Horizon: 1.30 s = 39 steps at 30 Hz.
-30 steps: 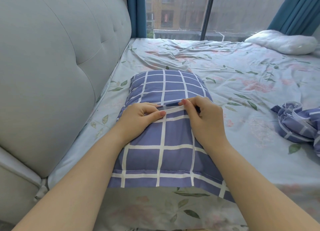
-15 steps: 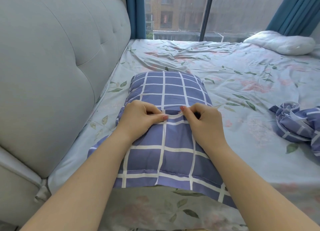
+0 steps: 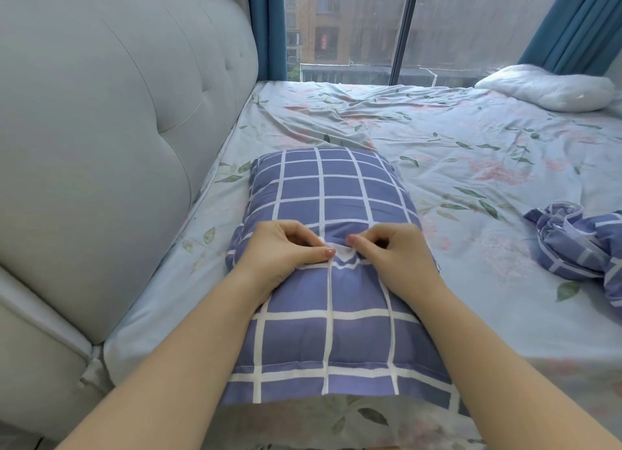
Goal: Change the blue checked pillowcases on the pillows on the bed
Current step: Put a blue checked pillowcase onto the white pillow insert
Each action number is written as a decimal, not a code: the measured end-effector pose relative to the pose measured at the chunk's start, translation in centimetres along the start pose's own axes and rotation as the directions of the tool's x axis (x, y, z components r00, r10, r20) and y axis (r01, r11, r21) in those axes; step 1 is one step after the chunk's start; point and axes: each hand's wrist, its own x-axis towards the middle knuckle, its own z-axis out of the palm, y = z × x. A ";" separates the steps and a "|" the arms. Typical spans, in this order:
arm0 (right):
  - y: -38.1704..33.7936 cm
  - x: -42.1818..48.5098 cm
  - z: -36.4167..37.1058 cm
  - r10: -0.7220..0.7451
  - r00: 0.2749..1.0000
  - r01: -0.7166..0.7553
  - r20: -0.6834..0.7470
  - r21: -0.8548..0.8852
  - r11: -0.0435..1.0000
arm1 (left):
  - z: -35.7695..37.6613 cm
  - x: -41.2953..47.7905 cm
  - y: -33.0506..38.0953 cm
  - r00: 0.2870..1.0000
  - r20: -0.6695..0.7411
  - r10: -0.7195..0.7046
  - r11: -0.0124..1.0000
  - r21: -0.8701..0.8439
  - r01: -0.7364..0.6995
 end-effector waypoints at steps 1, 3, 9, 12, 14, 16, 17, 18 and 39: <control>0.2 0.0 0.0 0.008 1.000 -0.008 0.000 0.001 1.000 | 0.0 0.0 -0.2 1.000 -0.004 0.006 1.000 0.017 -0.006; -0.1 -0.1 -0.4 0.000 1.000 0.000 -0.025 0.017 1.000 | 0.0 0.0 0.1 0.999 -0.010 0.052 0.998 0.033 -0.051; -2.6 -1.2 -1.8 -0.076 0.989 0.104 -0.131 0.220 0.970 | -0.3 -1.1 1.9 0.981 -0.036 0.188 0.982 0.014 -0.188; -3.0 -1.4 -2.4 -0.102 0.994 0.111 -0.046 0.260 0.959 | -0.8 -1.1 2.1 0.987 0.063 0.150 0.989 -0.018 -0.150; -2.2 -1.4 -2.1 -0.061 0.996 0.047 0.063 0.197 0.979 | -0.7 -0.9 1.3 0.990 0.124 0.067 0.998 -0.011 -0.066; -1.3 -1.2 -1.8 -0.007 0.993 -0.008 0.115 0.134 0.991 | -0.5 -0.7 0.6 0.991 0.135 0.014 1.000 0.023 -0.017; -1.1 -1.1 -1.8 0.009 0.992 -0.024 0.123 0.128 0.992 | -0.4 -0.6 0.5 0.991 0.133 0.011 0.999 0.035 -0.015; -1.0 -1.0 -1.9 0.016 0.992 -0.033 0.125 0.132 0.991 | -0.3 -0.5 0.4 0.991 0.130 0.020 0.999 0.042 -0.025; 2.5 -2.4 -7.5 0.029 0.981 -0.016 0.193 -0.069 0.997 | -1.6 -1.2 -0.5 0.982 0.119 0.146 0.983 0.095 -0.158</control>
